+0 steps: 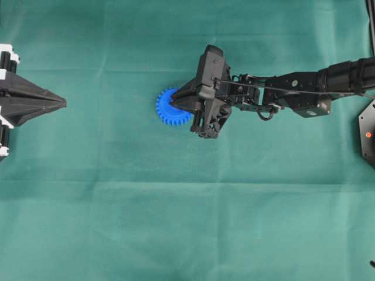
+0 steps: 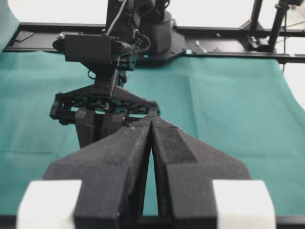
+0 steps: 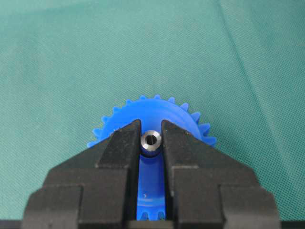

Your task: Insert the shaft placed at a random location into the center hole of the medium gear at another random location.

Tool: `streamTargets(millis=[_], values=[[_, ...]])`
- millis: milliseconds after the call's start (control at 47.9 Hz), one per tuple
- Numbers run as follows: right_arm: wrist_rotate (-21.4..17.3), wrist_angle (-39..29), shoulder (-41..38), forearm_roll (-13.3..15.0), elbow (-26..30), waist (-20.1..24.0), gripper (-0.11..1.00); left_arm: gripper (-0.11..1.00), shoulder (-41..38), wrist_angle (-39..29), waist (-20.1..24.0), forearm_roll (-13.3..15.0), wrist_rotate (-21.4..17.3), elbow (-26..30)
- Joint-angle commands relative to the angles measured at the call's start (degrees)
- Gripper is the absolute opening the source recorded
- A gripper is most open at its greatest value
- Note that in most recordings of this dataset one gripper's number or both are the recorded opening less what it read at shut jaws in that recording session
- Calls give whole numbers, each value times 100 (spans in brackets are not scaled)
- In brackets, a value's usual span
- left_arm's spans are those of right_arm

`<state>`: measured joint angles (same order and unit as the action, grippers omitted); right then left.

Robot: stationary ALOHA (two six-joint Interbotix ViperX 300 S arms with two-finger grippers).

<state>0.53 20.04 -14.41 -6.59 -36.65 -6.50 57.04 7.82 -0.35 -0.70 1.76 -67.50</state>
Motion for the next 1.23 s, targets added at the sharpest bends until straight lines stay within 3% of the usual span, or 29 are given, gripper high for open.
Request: streamTargets(millis=[0, 417, 480, 626, 689, 1210], values=[[-18, 44, 79, -26, 97, 0, 13, 0, -53, 26, -9, -9, 9, 132], [-18, 26, 79, -26, 97, 9, 15, 0, -53, 26, -9, -18, 0, 132], [-18, 26, 79, -26, 105, 9, 26, 0, -53, 26, -9, -18, 0, 132], [-18, 53, 79, -26, 114, 18, 68, 0, -53, 26, -9, -18, 0, 132], [-18, 53, 88, -35, 114, 18, 79, 0, -44, 26, -9, -18, 0, 132], [18, -105, 879, -18, -79, 26, 75, 0, -35, -9, -9, -18, 0, 141]])
